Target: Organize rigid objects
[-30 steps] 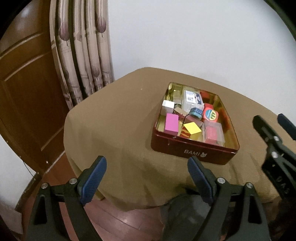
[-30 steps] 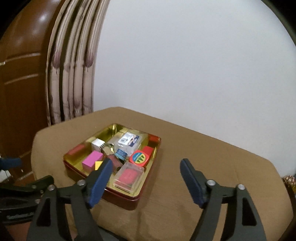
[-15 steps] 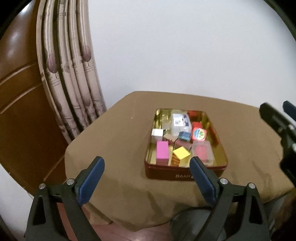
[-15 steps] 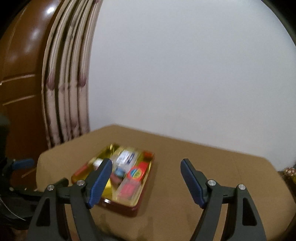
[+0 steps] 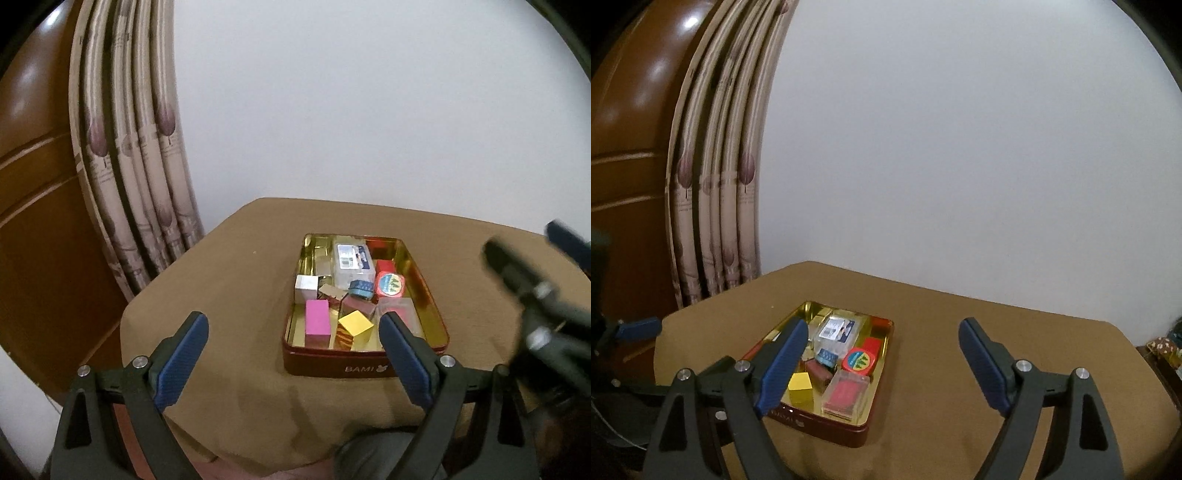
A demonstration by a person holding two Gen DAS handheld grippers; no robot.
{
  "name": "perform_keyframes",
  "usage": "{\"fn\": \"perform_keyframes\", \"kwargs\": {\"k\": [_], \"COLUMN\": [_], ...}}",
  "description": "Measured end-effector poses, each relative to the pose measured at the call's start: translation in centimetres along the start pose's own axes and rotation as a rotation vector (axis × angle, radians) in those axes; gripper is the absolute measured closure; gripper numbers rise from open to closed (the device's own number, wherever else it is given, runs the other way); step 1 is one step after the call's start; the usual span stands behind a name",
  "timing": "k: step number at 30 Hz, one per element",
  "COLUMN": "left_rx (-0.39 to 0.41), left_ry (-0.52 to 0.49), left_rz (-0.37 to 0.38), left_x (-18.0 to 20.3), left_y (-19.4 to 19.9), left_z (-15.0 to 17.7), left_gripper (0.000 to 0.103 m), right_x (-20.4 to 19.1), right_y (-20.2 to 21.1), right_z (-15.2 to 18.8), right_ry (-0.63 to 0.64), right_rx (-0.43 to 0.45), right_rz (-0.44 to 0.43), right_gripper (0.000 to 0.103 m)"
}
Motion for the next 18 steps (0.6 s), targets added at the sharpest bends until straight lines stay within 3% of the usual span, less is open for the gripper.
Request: {"fn": "perform_keyframes", "kwargs": {"k": [2, 6, 10, 18], "left_rx": [0.01, 0.023, 0.016, 0.001], "left_ry": [-0.024, -0.02, -0.022, 0.008], "left_rz": [-0.001, 0.023, 0.021, 0.035], "left_x": [0.2, 0.1, 0.0, -0.6], "left_y": [-0.1, -0.1, -0.8, -2.0], "left_z": [0.1, 0.1, 0.2, 0.1], "left_gripper": [0.008, 0.006, 0.005, 0.004], "right_x": [0.0, 0.4, 0.8, 1.0], "right_y": [-0.2, 1.0, 1.9, 1.5], "right_z": [0.3, -0.3, -0.9, -0.7], "right_ry": [0.002, -0.022, -0.011, -0.021], "right_rx": [-0.022, 0.021, 0.083, 0.072], "right_rz": [0.011, 0.029, 0.12, 0.144], "right_gripper": [0.017, 0.017, 0.017, 0.017]}}
Point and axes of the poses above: each gripper's, at about its wrist camera, not at the fingertips, and y roughly against the way its jaws point, x to its right, z to its underside, the point moved 6 cm from there along -y, roughly the way its jaws point, and after that the axes turned 5 degrees about y, right-handed, at the moved point
